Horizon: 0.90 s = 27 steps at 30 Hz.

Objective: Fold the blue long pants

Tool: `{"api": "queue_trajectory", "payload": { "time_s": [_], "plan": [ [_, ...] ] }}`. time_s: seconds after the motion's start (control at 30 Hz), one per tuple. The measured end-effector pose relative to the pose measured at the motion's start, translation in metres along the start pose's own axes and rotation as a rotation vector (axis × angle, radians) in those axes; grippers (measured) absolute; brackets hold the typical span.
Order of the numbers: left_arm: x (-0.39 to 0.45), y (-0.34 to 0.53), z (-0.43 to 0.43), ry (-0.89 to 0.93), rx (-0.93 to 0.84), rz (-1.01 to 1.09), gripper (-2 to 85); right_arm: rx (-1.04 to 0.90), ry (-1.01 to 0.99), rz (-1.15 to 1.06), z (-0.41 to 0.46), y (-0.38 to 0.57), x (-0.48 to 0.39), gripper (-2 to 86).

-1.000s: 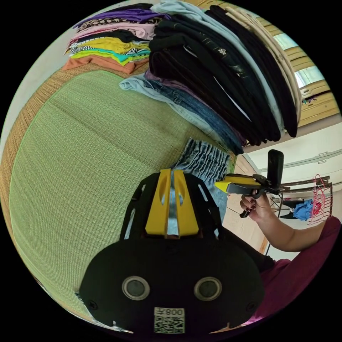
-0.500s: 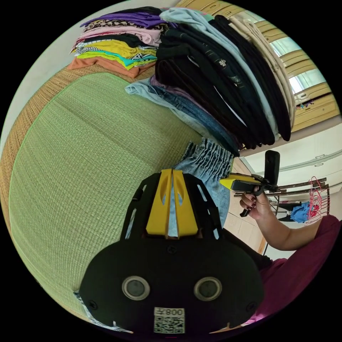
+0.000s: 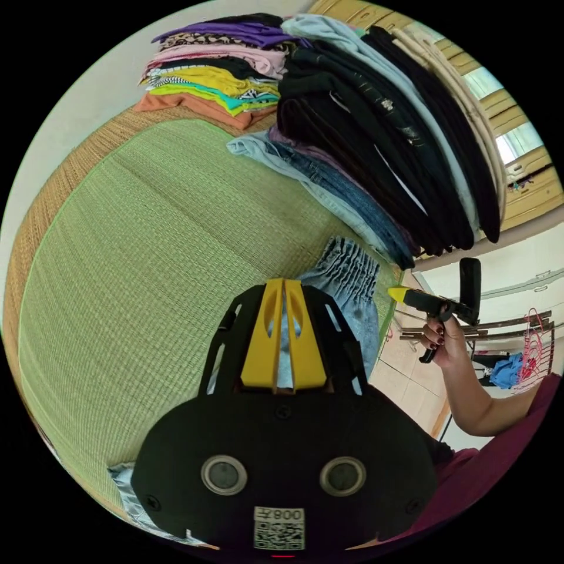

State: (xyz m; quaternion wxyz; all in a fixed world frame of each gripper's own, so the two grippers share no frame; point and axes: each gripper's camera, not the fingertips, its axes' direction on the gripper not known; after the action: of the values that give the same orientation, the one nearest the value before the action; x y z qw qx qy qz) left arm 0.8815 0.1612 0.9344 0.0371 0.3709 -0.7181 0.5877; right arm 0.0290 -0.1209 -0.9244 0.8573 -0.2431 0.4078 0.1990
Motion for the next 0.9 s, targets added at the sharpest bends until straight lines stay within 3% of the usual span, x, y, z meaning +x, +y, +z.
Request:
{"api": "queue_trajectory", "payload": {
  "time_s": [0.1, 0.3, 0.53, 0.73, 0.9],
  "plan": [
    [-0.024, 0.038, -0.025, 0.010, 0.042, -0.020, 0.1, 0.029, 0.029, -0.076, 0.003, -0.001, -0.037, 0.1],
    [-0.092, 0.127, -0.050, 0.024, -0.018, -0.144, 0.1, -0.224, 0.283, -0.254, 0.094, -0.014, -0.099, 0.0],
    [-0.191, 0.312, -0.152, -0.014, 0.039, -0.330, 0.3, -0.195, 0.295, -0.268, 0.108, -0.020, -0.150, 0.1],
    [-0.303, 0.500, -0.225, -0.044, 0.113, -0.668, 1.6, -0.272, 0.136, -0.431, 0.161, -0.017, -0.242, 1.0],
    [-0.371, 0.597, -0.254, -0.070, 0.141, -0.780, 2.0, -0.448, -0.029, -0.606, 0.259, -0.010, -0.335, 3.7]
  ]
}}
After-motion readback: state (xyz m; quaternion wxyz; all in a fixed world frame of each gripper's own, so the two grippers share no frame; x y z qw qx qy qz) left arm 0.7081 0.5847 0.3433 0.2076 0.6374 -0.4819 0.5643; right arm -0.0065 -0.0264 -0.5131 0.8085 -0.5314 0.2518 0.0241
